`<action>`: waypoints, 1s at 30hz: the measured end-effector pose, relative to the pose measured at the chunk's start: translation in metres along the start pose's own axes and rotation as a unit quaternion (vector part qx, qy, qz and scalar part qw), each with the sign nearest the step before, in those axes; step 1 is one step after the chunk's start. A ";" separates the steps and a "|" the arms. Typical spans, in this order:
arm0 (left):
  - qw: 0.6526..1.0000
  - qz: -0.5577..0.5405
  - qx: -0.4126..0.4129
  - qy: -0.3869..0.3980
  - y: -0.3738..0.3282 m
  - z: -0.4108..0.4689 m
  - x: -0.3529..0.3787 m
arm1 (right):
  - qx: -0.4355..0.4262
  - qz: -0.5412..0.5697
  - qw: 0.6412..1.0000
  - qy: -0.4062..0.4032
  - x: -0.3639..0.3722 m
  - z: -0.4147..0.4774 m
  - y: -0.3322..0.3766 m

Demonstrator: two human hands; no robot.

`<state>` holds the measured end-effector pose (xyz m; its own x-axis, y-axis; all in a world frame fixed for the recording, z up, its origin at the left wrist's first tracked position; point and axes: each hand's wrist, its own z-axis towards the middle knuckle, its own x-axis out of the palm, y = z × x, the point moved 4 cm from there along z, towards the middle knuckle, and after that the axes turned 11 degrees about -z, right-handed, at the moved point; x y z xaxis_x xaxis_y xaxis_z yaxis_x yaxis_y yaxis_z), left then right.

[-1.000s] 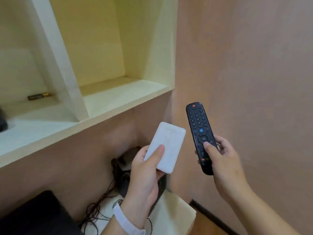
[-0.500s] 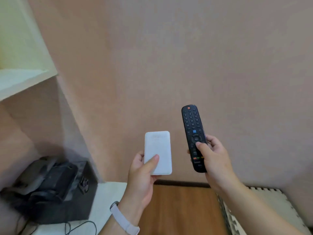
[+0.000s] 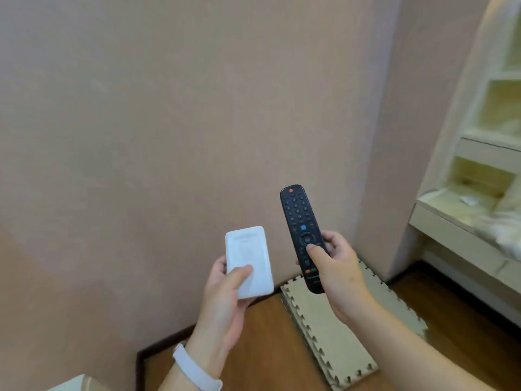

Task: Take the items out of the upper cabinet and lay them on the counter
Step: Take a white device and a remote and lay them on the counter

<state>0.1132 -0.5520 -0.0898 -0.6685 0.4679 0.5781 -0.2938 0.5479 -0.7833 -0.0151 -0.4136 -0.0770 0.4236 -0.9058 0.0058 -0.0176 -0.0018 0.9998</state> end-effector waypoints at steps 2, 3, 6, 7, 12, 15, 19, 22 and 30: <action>1.000 0.008 -0.014 0.012 0.036 0.000 0.042 | 0.010 0.007 1.000 -0.026 -0.054 0.006 -0.006; 1.000 0.010 -0.021 0.019 0.053 -0.002 0.062 | 0.017 0.011 0.999 -0.039 -0.081 0.008 -0.008; 0.996 0.030 -0.059 0.056 0.104 -0.005 0.120 | 0.031 0.013 0.995 -0.091 -0.158 0.010 -0.012; 0.994 0.038 -0.074 0.068 0.120 -0.006 0.139 | 0.033 0.009 0.993 -0.113 -0.183 0.009 -0.013; 0.977 0.071 -0.141 0.144 0.193 -0.020 0.223 | 0.050 0.013 0.973 -0.224 -0.295 -0.006 -0.019; 0.960 0.100 -0.177 0.195 0.235 -0.028 0.263 | 0.065 0.018 0.954 -0.292 -0.349 -0.022 -0.025; 0.931 0.122 -0.240 0.249 0.292 -0.038 0.308 | 0.079 0.015 0.924 -0.375 -0.408 -0.053 -0.033; 0.908 0.139 -0.277 0.282 0.336 -0.048 0.343 | 0.096 0.002 0.892 -0.442 -0.452 -0.074 -0.044; 0.852 0.158 -0.357 0.348 0.434 -0.042 0.437 | 0.116 -0.020 0.823 -0.556 -0.550 -0.067 -0.062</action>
<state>-0.2778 -0.0809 -0.1680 0.0035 0.8323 0.5543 0.4829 0.4840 -0.7297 -0.1860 0.1136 -0.1416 -0.6600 -0.7305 -0.1752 -0.2509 -0.0055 0.9680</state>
